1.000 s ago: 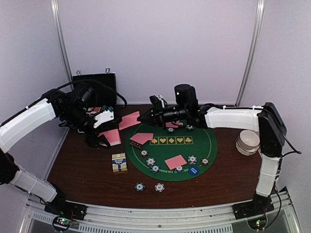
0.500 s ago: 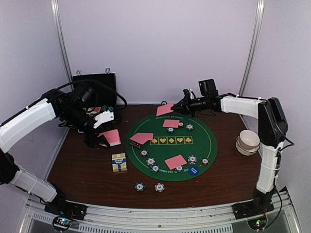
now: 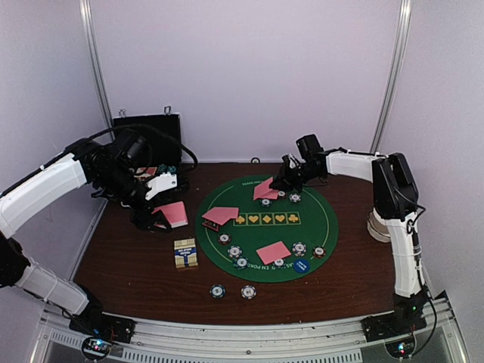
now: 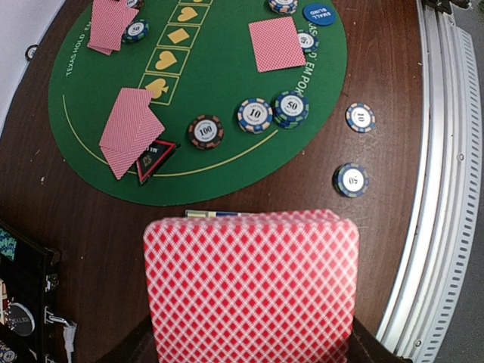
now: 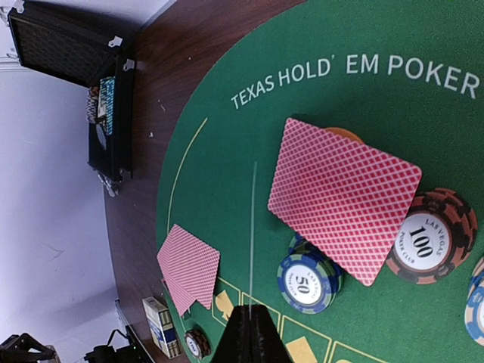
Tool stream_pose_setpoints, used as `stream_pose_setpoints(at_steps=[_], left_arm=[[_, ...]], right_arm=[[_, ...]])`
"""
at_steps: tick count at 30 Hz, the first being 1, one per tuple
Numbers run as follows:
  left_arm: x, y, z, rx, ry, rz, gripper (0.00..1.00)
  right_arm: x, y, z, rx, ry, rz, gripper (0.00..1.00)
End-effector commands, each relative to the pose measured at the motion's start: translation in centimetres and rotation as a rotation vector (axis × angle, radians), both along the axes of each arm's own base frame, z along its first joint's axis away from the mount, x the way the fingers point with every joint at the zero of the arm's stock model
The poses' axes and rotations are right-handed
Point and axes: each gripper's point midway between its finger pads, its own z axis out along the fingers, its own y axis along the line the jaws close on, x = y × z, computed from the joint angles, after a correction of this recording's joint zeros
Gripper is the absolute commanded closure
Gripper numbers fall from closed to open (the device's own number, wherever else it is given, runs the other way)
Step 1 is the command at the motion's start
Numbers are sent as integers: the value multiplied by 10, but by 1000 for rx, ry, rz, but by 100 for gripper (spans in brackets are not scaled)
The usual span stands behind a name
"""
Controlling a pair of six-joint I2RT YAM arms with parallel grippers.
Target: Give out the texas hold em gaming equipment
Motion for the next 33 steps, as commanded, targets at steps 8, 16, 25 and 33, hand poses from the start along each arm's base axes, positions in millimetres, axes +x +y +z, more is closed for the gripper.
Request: stream_pose_setpoints(at_steps=[8,16,25,33], left_arm=[[-2,-5,17,-49,-28,-24,100],[-4,-6,17,-59,-11,-17,100],[-3,-9,16,-67,12,-12,100],[0,-13,14,-70,26,-15,100]], right_arm=[[37,-21,-14,-101,-61,-102,89],[32,-31,7,-157,-93,-99,53],[-5,-18,82,-107,-232,-69,31],[-106,57,124,87,-247,111,20]])
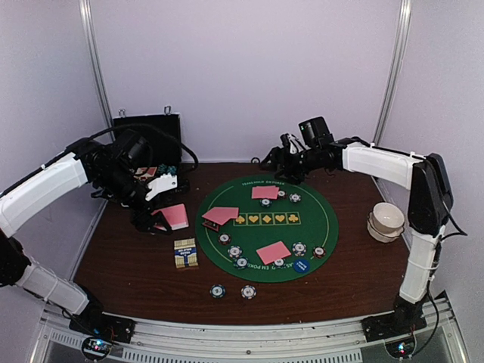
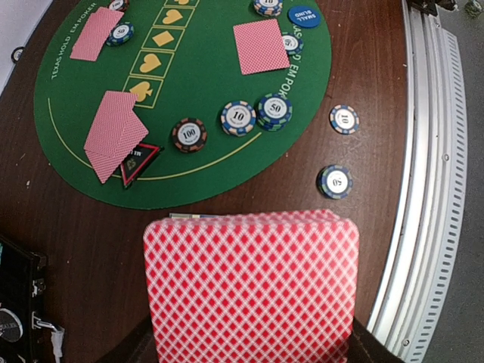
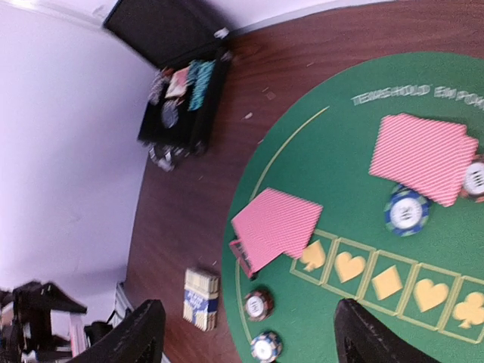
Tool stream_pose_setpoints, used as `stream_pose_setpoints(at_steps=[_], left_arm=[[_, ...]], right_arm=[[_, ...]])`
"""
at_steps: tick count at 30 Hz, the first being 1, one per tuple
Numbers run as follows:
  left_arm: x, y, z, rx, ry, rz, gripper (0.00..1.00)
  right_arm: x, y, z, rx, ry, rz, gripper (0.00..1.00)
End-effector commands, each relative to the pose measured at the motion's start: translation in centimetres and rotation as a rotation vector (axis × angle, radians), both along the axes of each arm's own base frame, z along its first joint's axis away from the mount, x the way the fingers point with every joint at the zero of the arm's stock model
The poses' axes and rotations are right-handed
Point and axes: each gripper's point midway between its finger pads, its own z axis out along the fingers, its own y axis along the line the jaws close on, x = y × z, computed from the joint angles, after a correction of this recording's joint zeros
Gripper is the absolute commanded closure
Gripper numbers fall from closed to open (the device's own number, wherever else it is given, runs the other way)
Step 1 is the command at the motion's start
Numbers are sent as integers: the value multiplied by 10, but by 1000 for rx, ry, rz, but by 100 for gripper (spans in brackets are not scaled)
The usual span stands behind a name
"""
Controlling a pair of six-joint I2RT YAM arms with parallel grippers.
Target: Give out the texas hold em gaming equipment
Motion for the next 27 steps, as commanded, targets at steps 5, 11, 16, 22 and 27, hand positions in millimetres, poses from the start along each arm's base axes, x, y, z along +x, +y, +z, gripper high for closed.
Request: stream_pose_setpoints(at_steps=[5,11,16,22,27], left_arm=[[8,-12,15,-61,-13,-3,100],[9,-12,13,-54,-10,-2,100],[11,-14,16,-60,-12,-3,100],[13,-15,19,-64,-20,-4,100],[13,-15,19,-63,-24,-5,100]], right_arm=[[-111,83,41,236,40,229,16],[-162,122,55,351,101,332,15],[-184,156,57,412,120,395,14],[-206,193,58,457,133,473,15],[-214,212,58,493,139,499,15]])
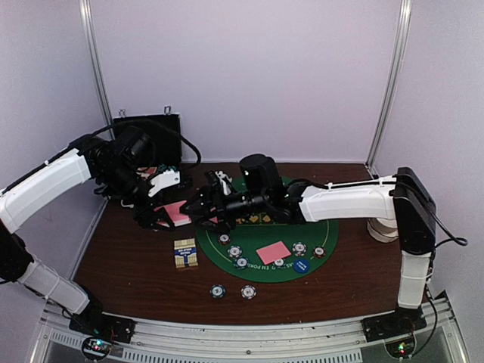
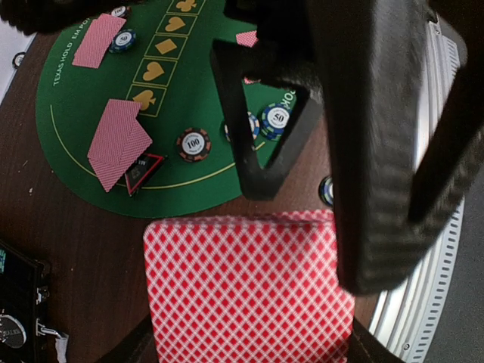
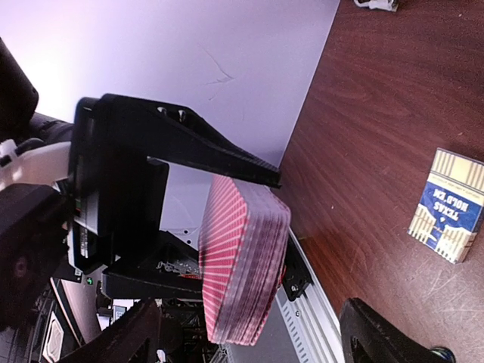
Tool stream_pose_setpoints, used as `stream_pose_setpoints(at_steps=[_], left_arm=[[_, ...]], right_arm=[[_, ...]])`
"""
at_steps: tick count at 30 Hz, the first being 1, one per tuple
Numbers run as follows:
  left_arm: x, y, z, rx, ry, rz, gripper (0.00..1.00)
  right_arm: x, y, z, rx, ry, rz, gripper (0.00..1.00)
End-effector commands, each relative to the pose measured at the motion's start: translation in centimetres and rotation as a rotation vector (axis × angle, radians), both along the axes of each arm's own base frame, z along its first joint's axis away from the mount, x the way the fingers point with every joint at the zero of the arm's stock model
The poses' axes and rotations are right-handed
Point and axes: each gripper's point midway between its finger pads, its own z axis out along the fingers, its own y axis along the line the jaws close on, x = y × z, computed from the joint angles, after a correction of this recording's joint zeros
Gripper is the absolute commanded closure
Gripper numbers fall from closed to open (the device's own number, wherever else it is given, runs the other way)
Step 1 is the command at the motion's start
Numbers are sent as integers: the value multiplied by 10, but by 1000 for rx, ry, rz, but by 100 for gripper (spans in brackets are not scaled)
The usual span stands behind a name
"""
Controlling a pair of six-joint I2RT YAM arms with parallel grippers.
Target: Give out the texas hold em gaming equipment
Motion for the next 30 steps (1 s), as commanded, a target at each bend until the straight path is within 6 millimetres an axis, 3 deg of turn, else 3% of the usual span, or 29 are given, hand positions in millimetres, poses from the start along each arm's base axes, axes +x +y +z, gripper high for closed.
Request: stream_pose_setpoints(at_steps=[1,21,30], left_arm=[[6,-8,15,-51,-29,-7,100],[5,-7,19,-53,-47,-13,100],[3,-7,21,-62,-53,-18,100]], right_arm=[[-5,18,19,83,-13,30,15],[5,47,2,76,43,40,22],[19,43,-17,44,84,-2,31]])
